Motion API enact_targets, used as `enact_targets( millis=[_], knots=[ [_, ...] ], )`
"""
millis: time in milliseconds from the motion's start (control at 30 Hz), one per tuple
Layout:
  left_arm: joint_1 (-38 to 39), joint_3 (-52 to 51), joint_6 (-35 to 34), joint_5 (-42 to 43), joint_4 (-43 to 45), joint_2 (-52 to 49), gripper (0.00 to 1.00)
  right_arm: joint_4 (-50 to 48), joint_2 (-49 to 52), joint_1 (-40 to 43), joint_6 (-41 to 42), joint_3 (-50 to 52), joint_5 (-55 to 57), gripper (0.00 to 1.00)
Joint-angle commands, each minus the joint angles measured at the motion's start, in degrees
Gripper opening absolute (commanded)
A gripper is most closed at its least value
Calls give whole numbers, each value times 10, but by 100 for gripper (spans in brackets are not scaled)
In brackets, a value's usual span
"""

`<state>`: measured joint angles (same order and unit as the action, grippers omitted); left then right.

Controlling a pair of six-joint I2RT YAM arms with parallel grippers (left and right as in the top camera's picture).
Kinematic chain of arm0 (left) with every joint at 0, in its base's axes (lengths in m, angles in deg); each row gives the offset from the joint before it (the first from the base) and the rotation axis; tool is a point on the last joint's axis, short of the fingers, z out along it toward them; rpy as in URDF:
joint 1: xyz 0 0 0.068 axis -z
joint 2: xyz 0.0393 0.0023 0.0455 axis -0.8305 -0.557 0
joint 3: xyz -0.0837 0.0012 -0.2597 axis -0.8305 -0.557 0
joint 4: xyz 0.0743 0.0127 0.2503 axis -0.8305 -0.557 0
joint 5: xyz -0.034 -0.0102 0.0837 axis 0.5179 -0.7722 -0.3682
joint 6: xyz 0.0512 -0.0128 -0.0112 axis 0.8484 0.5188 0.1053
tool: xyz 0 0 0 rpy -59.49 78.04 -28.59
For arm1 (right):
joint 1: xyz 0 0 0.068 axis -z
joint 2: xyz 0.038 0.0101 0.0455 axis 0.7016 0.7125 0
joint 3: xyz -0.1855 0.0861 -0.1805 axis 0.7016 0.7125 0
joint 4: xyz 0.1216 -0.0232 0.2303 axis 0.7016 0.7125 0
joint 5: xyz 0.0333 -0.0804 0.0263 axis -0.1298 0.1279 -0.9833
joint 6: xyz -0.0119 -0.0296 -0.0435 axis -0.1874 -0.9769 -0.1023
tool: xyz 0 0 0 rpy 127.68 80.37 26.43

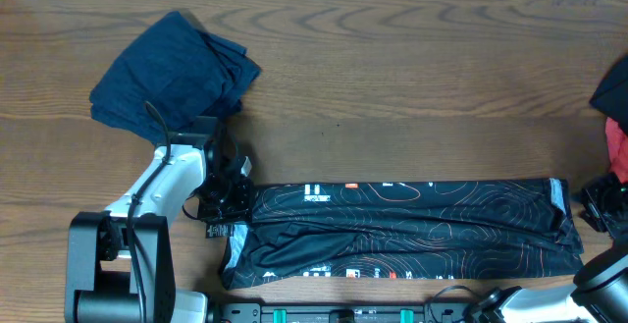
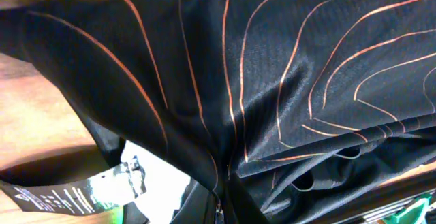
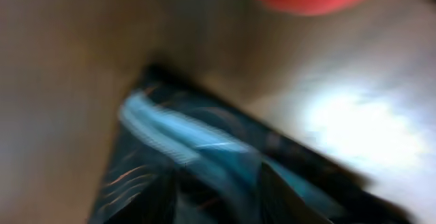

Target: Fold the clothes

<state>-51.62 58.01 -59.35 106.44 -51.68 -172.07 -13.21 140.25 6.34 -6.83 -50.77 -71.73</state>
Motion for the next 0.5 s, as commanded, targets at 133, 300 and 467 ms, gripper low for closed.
enact_targets(
  millis=[133,300,467],
  knots=[
    [-3,12,8,-11,2,9,6,-23,-5,-88,-42,-7,-12,37],
    [-3,12,8,-11,3,9,6,-38,-4,-148,3,-2,122,32],
    [-3,12,8,-11,3,9,6,-31,-4,-183,50,3,218,28]
  ],
)
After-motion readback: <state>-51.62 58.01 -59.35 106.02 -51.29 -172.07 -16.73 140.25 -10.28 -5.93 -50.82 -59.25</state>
